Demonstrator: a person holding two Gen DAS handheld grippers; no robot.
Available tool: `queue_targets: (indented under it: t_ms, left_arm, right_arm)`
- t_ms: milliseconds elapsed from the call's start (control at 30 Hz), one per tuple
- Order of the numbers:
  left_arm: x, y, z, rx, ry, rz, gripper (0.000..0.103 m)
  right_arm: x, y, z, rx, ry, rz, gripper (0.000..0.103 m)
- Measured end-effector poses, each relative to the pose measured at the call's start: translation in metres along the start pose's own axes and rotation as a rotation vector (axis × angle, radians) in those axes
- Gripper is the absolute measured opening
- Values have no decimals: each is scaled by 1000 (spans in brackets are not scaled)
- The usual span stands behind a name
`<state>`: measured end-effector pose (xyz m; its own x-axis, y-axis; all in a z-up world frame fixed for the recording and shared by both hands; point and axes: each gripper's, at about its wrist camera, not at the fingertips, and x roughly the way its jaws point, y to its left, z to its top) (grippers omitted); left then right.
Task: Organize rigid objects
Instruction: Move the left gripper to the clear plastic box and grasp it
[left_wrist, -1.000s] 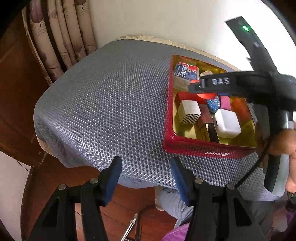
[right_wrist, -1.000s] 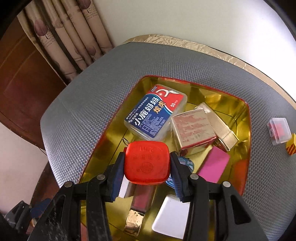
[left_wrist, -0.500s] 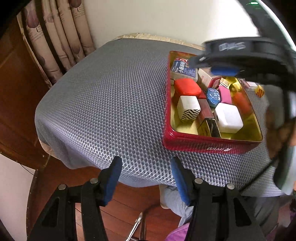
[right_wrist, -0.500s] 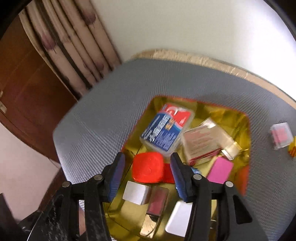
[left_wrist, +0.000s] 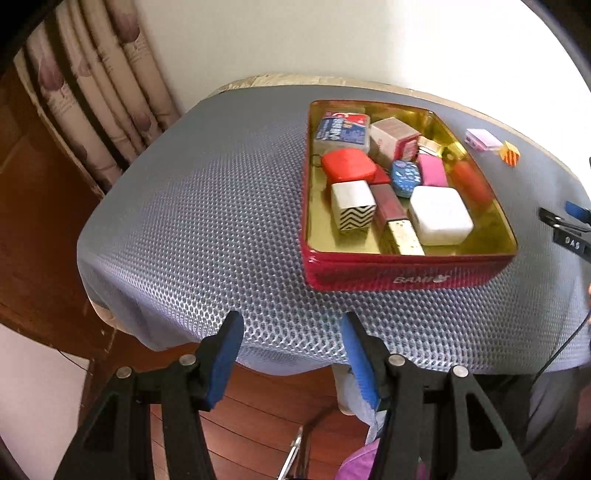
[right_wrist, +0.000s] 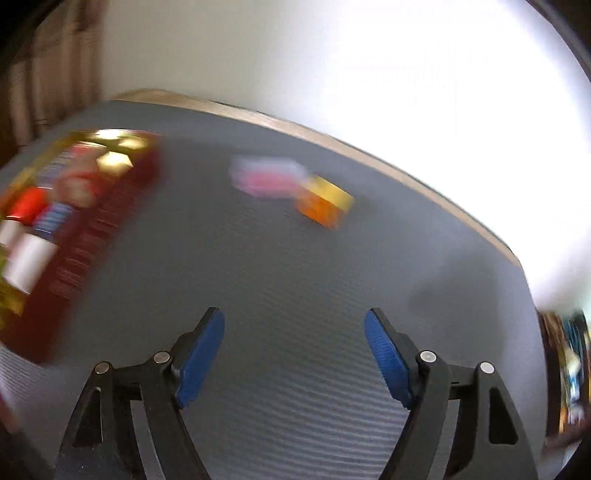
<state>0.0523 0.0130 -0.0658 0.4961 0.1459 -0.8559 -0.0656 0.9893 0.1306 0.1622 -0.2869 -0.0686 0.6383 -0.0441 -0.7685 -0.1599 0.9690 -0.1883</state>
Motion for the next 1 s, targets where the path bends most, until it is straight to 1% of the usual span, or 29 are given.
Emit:
queue_targets:
  t_ms: [33,133,167,233,267,333,400,433,500,567,633,733,767,800,867,933,1000]
  left_arm:
    - [-4,-2,1,6,-6,-8,56]
    - [-17,-10,6,25,-35,-40,56]
    - [-22,-15,10,38,-43,-57,56]
    - [-28,-26,22,69,-38,-108,56]
    - [-31,-36,33,91,-33,-152,56]
    - [-37,-52,49,115,-38,-206,57]
    - [-38,-75,74,153,-35,-297,65]
    - [-37,-86,82,161,-32,-317,65]
    - [-32,-111,109,199,-33,-356,65]
    - [-28,-138,134,275,-79,-365,65]
    - [-20,-167,155,405,-138,-358,65]
    - [2,-206,175,615,-170,-339,65]
    - [10,-219,180,681,-165,-345,65]
    - [21,-230,186,739,-141,-368,65]
    - [41,-246,197,798,-98,-372,65]
    - [63,-255,212,833,-37,-417,65]
    - [80,-261,226,839,-4,-431,65]
  right_arm:
    - [7,-23,-8,40,19,-27,76]
    - [18,-76,-25,139,49,-89,79]
    - [21,-91,-29,167,55,-109,81]
    - [26,-117,-37,214,62,-140,82]
    - [28,-126,-39,238,59,-137,82]
    - [29,-143,-47,294,51,-123,88]
    - [29,-156,-53,357,49,-75,89]
    - [28,-159,-54,368,42,-60,89]
    - [26,-163,-55,375,29,-32,90]
    - [26,-164,-57,372,25,-3,92]
    - [26,-166,-55,369,24,28,92]
    - [26,-170,-55,379,18,61,93]
    - [26,-172,-55,385,13,70,93]
    - [25,-174,-56,389,6,80,93]
    - [21,-176,-58,396,-14,101,93]
    - [19,-179,-59,400,-23,114,93]
    - [18,-180,-61,399,-17,121,93]
